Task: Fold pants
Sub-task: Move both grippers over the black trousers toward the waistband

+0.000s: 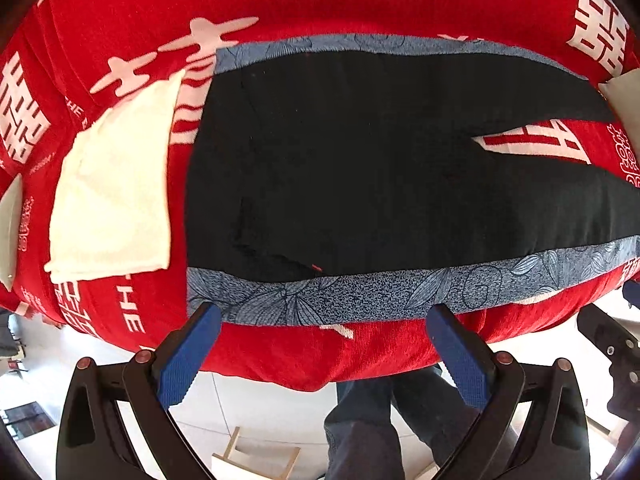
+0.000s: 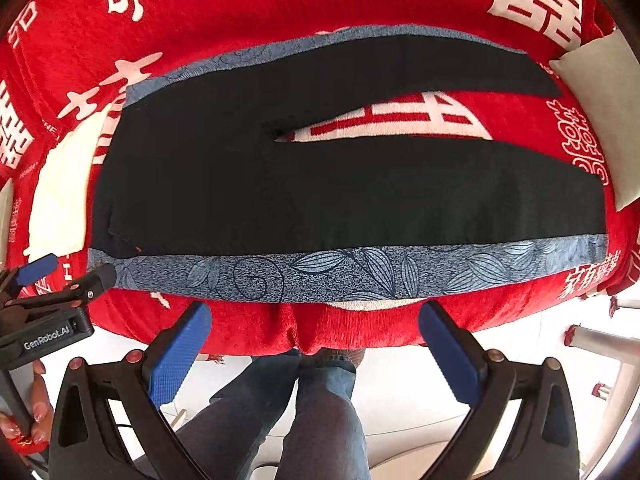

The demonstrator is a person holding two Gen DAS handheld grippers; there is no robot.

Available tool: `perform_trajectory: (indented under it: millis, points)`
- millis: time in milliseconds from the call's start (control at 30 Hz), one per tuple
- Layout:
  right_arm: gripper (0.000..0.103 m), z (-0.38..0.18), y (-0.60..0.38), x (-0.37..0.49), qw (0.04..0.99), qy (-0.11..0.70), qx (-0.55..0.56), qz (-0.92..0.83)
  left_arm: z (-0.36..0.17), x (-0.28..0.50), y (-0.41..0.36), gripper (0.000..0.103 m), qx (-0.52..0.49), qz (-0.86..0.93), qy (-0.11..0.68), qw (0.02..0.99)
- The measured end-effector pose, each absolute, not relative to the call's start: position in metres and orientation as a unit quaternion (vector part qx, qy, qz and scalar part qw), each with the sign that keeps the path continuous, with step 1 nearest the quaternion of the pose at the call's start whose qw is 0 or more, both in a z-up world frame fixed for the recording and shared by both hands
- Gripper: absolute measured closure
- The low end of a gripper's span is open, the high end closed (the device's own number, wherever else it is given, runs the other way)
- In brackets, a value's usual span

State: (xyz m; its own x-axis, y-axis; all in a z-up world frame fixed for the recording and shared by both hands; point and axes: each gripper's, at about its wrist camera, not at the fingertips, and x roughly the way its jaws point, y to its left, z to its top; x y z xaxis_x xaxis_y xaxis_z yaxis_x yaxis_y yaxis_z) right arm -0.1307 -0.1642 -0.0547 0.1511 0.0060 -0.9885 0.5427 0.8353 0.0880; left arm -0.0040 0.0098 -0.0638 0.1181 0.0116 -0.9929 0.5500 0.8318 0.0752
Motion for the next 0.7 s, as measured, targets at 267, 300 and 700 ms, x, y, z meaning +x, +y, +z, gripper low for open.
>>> perform_trajectory:
  millis: [267,300,700]
  points:
    - [0.000,-0.093,-0.169,-0.134,0.717,0.628,0.238,-0.183,-0.097,0.001,0.008,0.000,0.206,-0.178,0.650,0.709]
    - [0.000,-0.097,-0.169,-0.135,0.717,0.630,0.238,-0.183,-0.100,0.002,0.007,0.000,0.205,-0.177,0.651,0.709]
    - [0.000,-0.112,-0.170,-0.138,0.715,0.626,0.256,-0.175,-0.109,0.002,0.004,0.000,0.202,-0.167,0.649,0.714]
